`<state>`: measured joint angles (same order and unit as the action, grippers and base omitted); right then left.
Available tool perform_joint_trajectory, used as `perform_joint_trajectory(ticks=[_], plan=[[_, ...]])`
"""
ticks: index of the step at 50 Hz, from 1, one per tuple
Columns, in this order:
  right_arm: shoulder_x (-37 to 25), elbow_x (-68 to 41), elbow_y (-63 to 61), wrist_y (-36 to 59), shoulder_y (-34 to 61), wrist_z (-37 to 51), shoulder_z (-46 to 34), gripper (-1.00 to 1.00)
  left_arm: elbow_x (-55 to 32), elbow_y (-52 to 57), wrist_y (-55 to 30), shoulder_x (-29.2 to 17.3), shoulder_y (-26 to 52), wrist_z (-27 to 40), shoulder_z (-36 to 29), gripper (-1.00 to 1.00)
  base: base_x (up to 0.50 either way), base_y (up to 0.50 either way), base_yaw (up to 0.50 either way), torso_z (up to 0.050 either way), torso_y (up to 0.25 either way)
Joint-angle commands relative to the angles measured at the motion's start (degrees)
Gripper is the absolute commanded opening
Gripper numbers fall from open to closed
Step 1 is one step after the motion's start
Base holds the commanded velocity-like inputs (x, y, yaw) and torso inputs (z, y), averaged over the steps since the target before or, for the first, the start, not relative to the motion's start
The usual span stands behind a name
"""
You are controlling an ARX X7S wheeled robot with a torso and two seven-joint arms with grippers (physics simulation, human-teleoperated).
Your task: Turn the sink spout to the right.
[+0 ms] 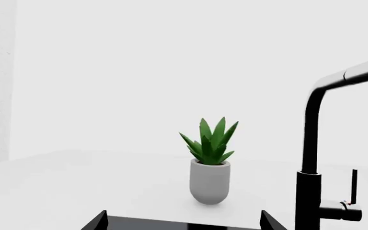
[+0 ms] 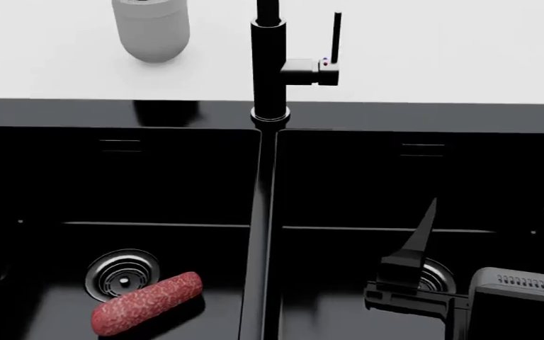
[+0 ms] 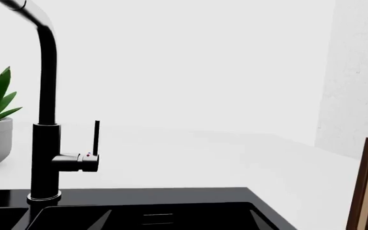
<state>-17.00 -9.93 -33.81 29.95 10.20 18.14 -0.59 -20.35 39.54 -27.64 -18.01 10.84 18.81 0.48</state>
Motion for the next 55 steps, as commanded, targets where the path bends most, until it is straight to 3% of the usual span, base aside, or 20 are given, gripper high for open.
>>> perform_joint_trajectory(ticks=[1,31,33,39,55], plan=[[-0.26,-0.31,-0.38,-0.19,-0.12,0.01,-0.25,1.00,-0.22,-0.32,0.39,-0.14,-0.13,0.07,-0.14,1.00,0.00,0.00,0.00,0.000,0.000],[-0.38,-0.70,0.35,-0.12,0.16,0.92,-0.67,1.00,-0.60,0.43,-3.16,-0.65,1.66,1.89,-2.17,1.00,0.07,0.00,0.00,0.000,0.000],[-0.64,-0.80,-0.91,1.63,1.04,1.05,-1.03,1.00,-0.04,0.50,0.69,-0.84,0.05,0.43,-2.49,1.00,0.00,0.00,0.00,0.000,0.000],[-0.42,-1.47,-4.51,10.84,8.49,2.05,-3.44,1.00,1.13,-0.06,0.96,-1.27,0.40,0.26,-3.84,1.00,0.00,0.00,0.00,0.000,0.000],[1.94,-2.74,-6.80,20.75,16.02,4.01,-7.06,1.00,2.54,-0.93,2.17,-1.74,-0.05,0.56,-4.89,1.00,0.00,0.00,0.00,0.000,0.000]])
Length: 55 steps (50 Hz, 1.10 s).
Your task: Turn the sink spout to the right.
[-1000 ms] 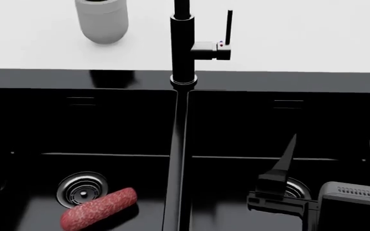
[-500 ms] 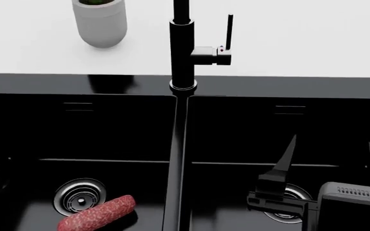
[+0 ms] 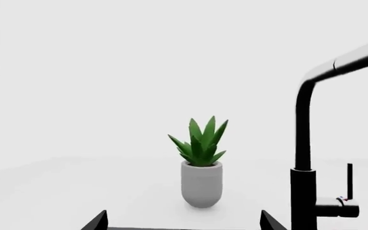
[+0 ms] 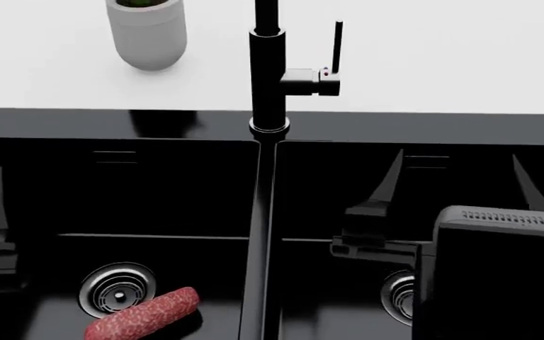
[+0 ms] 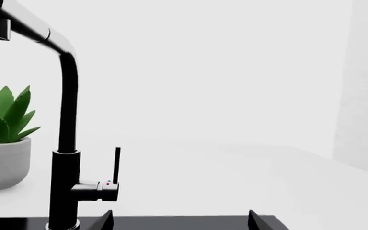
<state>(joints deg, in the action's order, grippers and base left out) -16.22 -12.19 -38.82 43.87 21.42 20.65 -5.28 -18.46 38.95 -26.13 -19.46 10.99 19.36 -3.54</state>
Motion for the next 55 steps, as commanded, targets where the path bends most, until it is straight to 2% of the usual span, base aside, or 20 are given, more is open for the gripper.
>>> perform_joint_trajectory(ticks=[1,14,34,52,55], plan=[[1.41,-0.63,-2.18,7.64,5.31,1.65,-2.61,1.00,0.60,-0.28,0.66,-0.30,-0.22,-0.01,-0.92,1.00,0.00,0.00,0.00,0.000,0.000],[3.12,-1.85,-5.18,14.63,10.95,2.48,-6.07,1.00,0.85,-1.00,1.51,-0.52,-0.56,0.17,-1.01,1.00,0.00,0.00,0.00,0.000,0.000],[7.04,-6.08,-9.41,24.43,20.96,2.74,-5.91,1.00,0.78,-1.50,2.07,-0.72,-0.63,0.38,-1.44,1.00,0.00,0.00,0.00,0.000,0.000],[6.75,-6.82,-9.34,24.32,21.06,3.34,-5.95,1.00,0.55,-1.54,2.20,-0.99,-0.60,0.69,-1.63,1.00,0.00,0.00,0.00,0.000,0.000],[7.27,-7.13,-7.87,24.20,24.01,2.87,-6.33,1.00,1.09,-1.55,1.86,-1.17,-0.35,0.62,-2.56,1.00,0.00,0.00,0.00,0.000,0.000]])
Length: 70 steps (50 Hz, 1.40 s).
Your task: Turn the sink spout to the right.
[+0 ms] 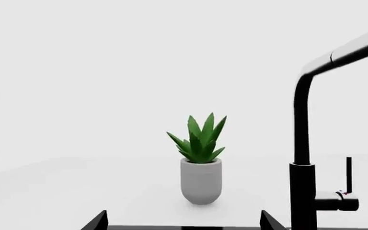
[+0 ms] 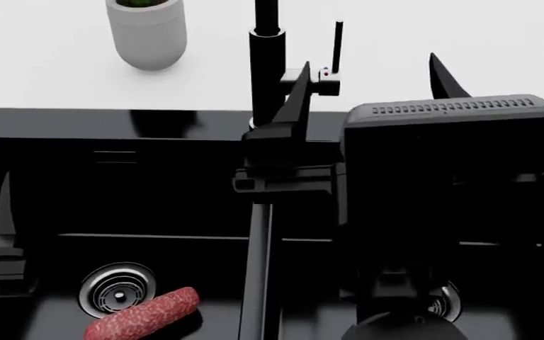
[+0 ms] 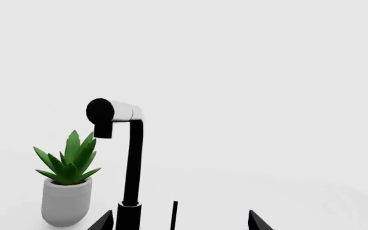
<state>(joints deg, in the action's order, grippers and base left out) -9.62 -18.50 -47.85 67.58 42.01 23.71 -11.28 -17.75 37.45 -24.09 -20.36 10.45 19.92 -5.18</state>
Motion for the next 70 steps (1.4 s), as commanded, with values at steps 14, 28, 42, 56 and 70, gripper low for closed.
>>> perform_joint_trajectory(ticks=[14,28,42,56,70], plan=[[2.39,0.09,10.05,-5.19,9.45,-1.15,-4.15,1.00,0.14,-0.41,-0.05,-0.49,0.13,0.07,-1.20,1.00,0.00,0.00,0.00,0.000,0.000],[4.59,1.78,24.09,-15.28,12.53,-2.23,-7.07,1.00,-0.13,-0.21,0.27,-0.72,0.00,0.07,-1.23,1.00,0.00,0.00,0.00,0.000,0.000],[5.99,2.21,35.84,-22.11,16.22,-2.90,-8.91,1.00,-0.16,-0.55,0.69,-0.98,0.03,0.05,-1.50,1.00,0.00,0.00,0.00,0.000,0.000],[7.18,1.45,43.86,-26.87,19.67,-3.54,-10.69,1.00,0.16,-0.80,1.45,-1.22,-0.38,0.10,-1.96,1.00,0.00,0.00,0.00,0.000,0.000],[7.84,0.23,53.15,-32.47,23.33,-4.44,-12.58,1.00,0.18,-0.25,0.69,-1.53,-0.07,0.55,-2.37,1.00,0.00,0.00,0.00,0.000,0.000]])
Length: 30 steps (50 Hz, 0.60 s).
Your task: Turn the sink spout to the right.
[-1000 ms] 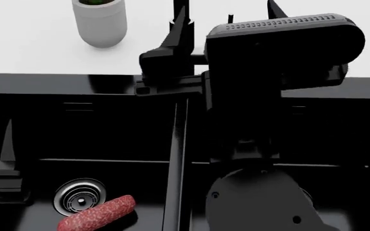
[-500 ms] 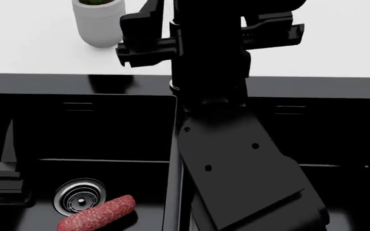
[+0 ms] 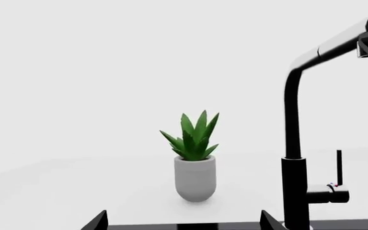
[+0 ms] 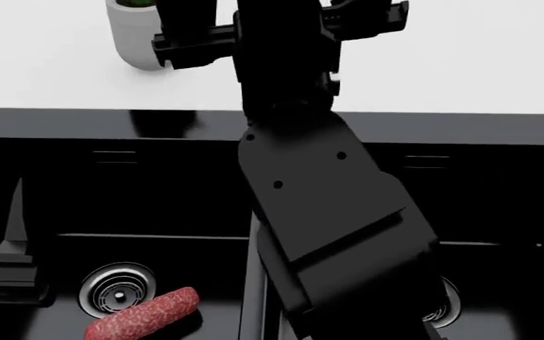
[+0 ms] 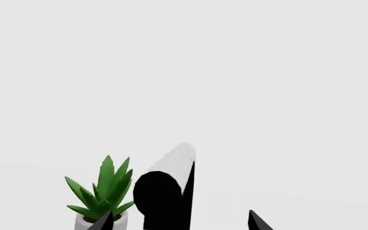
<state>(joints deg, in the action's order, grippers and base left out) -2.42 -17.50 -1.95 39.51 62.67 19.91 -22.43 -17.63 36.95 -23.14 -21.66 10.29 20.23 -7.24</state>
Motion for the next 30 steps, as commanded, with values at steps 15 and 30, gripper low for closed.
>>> perform_joint_trajectory(ticks=[15,30], plan=[[1.03,-2.24,17.29,-10.10,6.58,-1.25,-3.89,1.00,0.09,-0.21,0.33,-0.45,0.10,0.20,-0.59,1.00,0.00,0.00,0.00,0.000,0.000],[0.44,-3.87,24.54,-14.18,9.63,-0.93,-5.93,1.00,0.06,-0.64,0.81,-0.61,0.15,0.24,-0.84,1.00,0.00,0.00,0.00,0.000,0.000]])
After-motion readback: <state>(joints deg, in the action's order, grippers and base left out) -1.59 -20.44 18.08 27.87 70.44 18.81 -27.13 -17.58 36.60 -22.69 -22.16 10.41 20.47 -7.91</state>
